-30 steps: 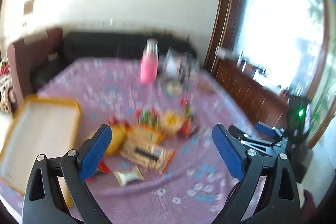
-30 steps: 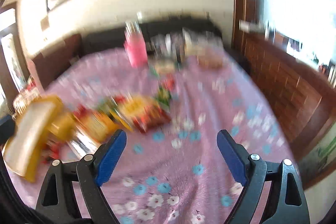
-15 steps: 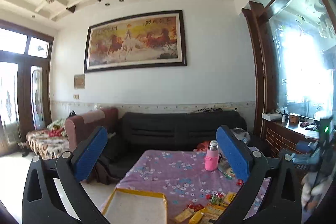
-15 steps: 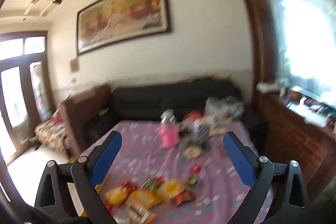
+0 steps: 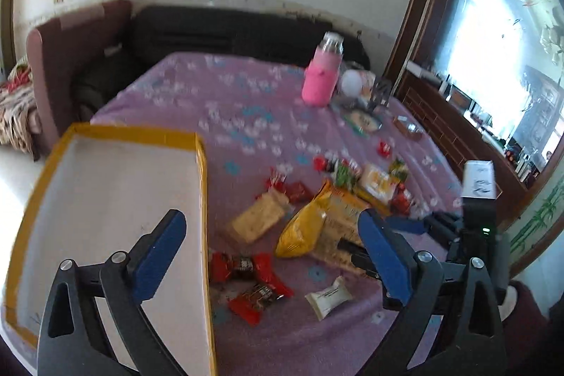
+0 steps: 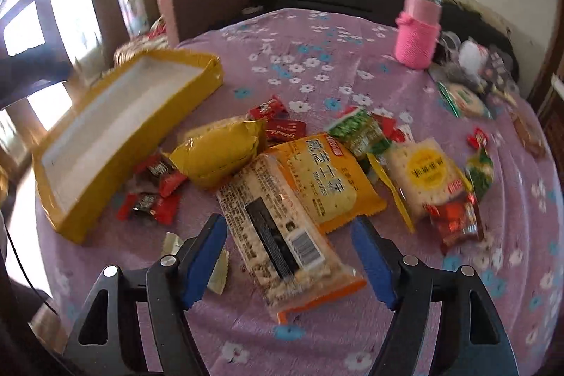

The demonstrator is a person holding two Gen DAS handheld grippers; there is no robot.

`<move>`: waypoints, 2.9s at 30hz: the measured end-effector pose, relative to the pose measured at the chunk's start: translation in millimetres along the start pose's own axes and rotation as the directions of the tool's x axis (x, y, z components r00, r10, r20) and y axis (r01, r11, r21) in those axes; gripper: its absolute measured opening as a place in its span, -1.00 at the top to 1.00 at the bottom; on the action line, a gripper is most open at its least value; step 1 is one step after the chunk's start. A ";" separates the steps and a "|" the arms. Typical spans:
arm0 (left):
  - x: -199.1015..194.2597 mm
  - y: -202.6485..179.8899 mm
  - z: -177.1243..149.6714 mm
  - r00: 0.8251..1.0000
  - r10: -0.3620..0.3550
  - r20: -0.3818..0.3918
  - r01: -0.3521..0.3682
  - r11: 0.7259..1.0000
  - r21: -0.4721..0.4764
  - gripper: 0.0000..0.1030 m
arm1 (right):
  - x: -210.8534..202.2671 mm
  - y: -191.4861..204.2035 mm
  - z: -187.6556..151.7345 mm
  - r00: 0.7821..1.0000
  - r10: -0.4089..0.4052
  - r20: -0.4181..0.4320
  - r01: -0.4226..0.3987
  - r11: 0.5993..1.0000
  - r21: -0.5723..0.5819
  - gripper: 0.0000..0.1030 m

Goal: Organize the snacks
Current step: 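Grasp the clear barcode cracker pack with right tool while left grasps yellow sandwich-cracker pack, then carry both packs over the yellow box and open both tools to drop them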

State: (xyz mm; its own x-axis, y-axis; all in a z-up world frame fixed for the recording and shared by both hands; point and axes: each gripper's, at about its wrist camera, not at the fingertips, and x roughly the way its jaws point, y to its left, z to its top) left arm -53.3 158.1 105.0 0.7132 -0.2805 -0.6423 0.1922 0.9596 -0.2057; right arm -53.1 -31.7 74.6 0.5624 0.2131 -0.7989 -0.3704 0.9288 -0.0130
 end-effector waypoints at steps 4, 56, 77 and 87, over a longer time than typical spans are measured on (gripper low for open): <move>31.6 -2.3 -8.3 0.998 0.001 -0.061 0.000 1.000 0.013 -0.92 | 24.4 20.9 -1.8 0.997 -0.079 -0.027 0.074 0.986 -0.150 -0.50; 22.0 -30.3 -7.2 0.982 -0.068 -0.178 0.098 0.981 0.170 0.17 | -69.9 1.9 -27.5 0.959 0.257 0.121 -0.277 0.941 0.197 -0.11; -13.0 192.5 -28.1 0.941 0.301 -0.154 -0.317 0.943 -0.096 0.14 | 98.7 217.1 95.5 0.911 0.389 -0.137 -0.373 0.919 0.125 -0.10; -44.9 173.2 -29.1 0.955 0.283 -0.089 -0.294 0.944 -0.151 -0.02 | 34.7 188.1 90.9 0.932 0.362 0.022 -0.362 0.926 0.103 -0.16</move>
State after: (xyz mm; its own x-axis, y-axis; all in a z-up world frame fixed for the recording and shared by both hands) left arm -71.6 336.2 76.7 0.6759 0.0018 -0.7370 -0.1301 0.9846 -0.1169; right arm -36.1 177.9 99.1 0.4062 0.5413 -0.7362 -0.4709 0.8144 0.3390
